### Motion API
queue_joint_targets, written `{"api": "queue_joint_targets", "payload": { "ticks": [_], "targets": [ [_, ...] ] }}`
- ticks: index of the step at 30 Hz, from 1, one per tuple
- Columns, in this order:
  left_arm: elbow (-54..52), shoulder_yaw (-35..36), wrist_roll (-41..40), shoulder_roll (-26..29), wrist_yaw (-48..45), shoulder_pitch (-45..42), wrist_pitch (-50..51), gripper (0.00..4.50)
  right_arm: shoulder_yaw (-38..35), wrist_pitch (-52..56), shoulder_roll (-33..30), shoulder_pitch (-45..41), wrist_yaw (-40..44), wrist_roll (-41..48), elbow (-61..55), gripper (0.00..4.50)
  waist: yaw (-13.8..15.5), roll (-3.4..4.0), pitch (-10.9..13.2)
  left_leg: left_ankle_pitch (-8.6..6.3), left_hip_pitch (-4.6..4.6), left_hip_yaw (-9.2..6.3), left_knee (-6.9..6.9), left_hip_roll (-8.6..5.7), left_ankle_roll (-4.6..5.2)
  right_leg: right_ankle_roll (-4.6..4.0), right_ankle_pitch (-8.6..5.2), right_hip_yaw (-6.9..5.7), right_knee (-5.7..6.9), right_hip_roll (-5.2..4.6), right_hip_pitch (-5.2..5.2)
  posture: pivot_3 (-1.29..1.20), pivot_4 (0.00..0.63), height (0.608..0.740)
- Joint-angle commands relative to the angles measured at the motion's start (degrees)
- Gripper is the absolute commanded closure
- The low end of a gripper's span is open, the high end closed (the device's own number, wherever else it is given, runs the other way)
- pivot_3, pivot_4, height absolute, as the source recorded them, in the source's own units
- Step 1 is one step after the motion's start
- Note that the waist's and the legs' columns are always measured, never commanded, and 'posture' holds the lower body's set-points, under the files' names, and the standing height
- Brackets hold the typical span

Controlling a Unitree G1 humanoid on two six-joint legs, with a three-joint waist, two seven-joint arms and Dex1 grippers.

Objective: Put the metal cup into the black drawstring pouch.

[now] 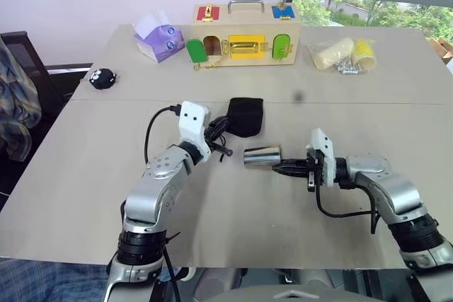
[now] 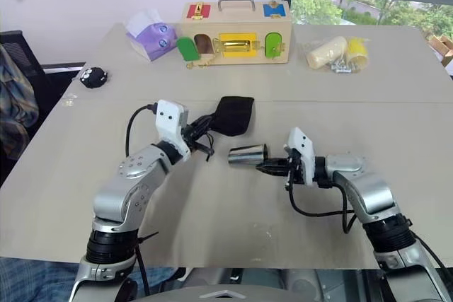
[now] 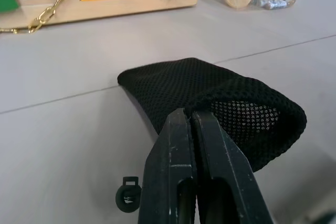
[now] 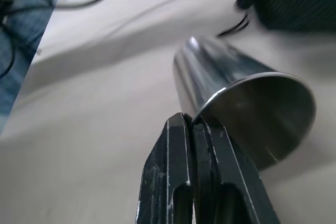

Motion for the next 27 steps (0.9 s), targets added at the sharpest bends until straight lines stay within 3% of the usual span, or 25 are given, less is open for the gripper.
{"api": "queue_joint_targets", "payload": {
  "ticks": [1, 9, 16, 27],
  "targets": [
    [-0.96, 2.78, -2.70, -1.28, 0.96, -2.95, 1.57, 4.50, -6.12, 3.60, 3.60, 0.73, -9.44, 5.72, -12.69, 4.37, 0.00, 0.00, 0.00, 0.00, -0.03, -0.02, 0.00, 0.00, 0.00, 0.00, 0.00, -0.02, 0.00, 0.00, -0.03, 0.00, 0.150, 0.740],
    [-1.68, 3.02, -5.22, -2.27, 0.94, -5.85, 6.50, 4.50, -3.76, 10.62, 10.27, 6.20, -23.91, 8.28, -23.78, 4.37, -0.09, -0.03, -0.02, 0.00, -0.05, -0.04, 0.00, -0.01, 0.00, 0.00, 0.00, -0.03, -0.01, 0.00, -0.04, 0.00, 0.150, 0.740],
    [-2.75, 3.91, -8.43, -3.04, 1.62, -8.26, 11.12, 4.50, -2.31, 8.14, 15.22, 6.98, -32.04, 4.27, -21.84, 4.37, -0.11, -0.03, -0.03, 0.01, -0.05, -0.04, 0.01, -0.01, -0.01, -0.01, 0.04, -0.02, 0.06, 0.03, -0.10, 0.00, 0.150, 0.740],
    [-4.56, 4.89, -12.53, -3.95, 2.26, -9.27, 13.90, 4.50, -1.63, 2.29, 19.73, 3.24, -37.20, -1.16, -13.27, 4.37, -0.18, -0.03, -0.03, 0.02, -0.05, 0.01, 0.00, -0.01, -0.02, -0.01, 0.06, 0.04, 0.06, 0.04, -0.18, 0.00, 0.150, 0.740]
  ]
}}
